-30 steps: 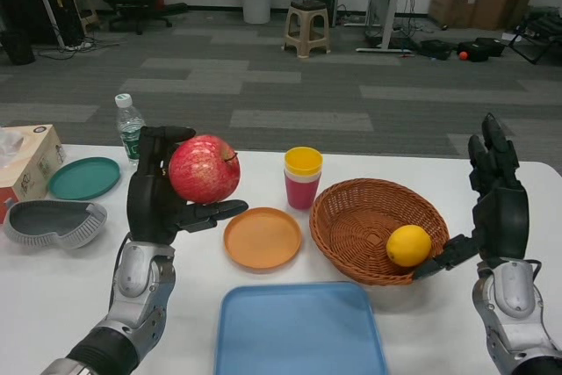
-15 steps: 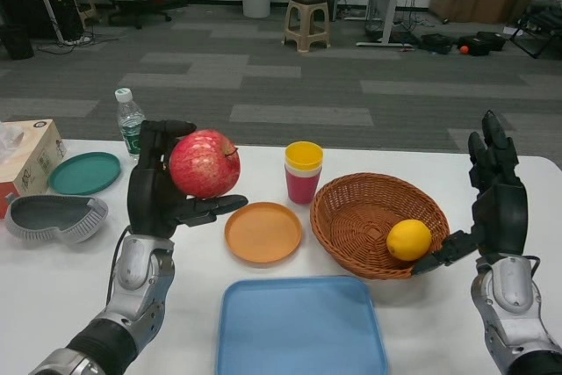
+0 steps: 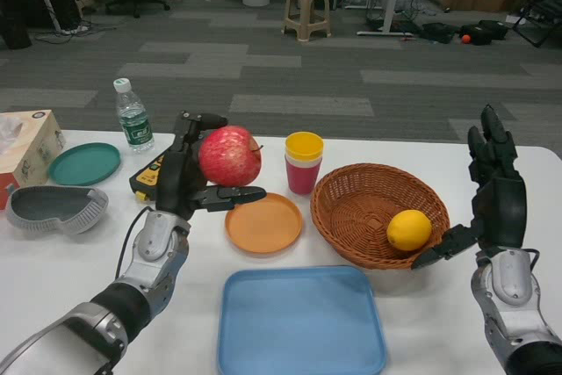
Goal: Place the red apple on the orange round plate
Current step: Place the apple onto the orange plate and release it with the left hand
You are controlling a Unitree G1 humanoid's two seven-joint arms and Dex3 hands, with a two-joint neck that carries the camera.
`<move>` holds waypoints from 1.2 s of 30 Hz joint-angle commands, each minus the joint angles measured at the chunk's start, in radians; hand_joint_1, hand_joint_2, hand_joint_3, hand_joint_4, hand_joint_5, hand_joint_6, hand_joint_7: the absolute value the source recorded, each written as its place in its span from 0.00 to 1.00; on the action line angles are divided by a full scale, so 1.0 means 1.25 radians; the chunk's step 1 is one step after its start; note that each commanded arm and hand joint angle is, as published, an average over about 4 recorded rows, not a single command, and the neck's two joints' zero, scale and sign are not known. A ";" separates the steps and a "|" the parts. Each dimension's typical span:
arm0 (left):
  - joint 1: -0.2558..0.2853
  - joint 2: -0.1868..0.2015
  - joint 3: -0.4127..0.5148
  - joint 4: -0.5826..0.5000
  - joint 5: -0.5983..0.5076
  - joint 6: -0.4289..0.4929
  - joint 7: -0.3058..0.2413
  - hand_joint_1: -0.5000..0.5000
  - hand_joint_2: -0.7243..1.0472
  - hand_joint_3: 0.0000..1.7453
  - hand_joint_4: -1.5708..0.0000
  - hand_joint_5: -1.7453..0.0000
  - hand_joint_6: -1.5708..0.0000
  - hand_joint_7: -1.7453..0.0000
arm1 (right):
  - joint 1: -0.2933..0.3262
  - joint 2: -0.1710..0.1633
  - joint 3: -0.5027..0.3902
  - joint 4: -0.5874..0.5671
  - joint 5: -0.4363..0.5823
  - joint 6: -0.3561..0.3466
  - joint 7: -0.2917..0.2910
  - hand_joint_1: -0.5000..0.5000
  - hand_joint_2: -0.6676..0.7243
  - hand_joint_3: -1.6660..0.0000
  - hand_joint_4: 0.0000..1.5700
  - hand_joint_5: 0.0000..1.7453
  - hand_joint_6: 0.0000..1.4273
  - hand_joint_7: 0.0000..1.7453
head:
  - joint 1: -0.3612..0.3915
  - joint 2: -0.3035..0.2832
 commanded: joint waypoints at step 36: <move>-0.270 -0.090 -0.135 0.410 0.056 0.433 0.095 1.00 0.60 0.05 0.64 0.00 0.68 0.04 | 0.008 0.011 0.015 0.021 0.002 -0.006 -0.006 0.71 1.00 1.00 0.00 0.00 0.00 0.00 | -0.012 -0.030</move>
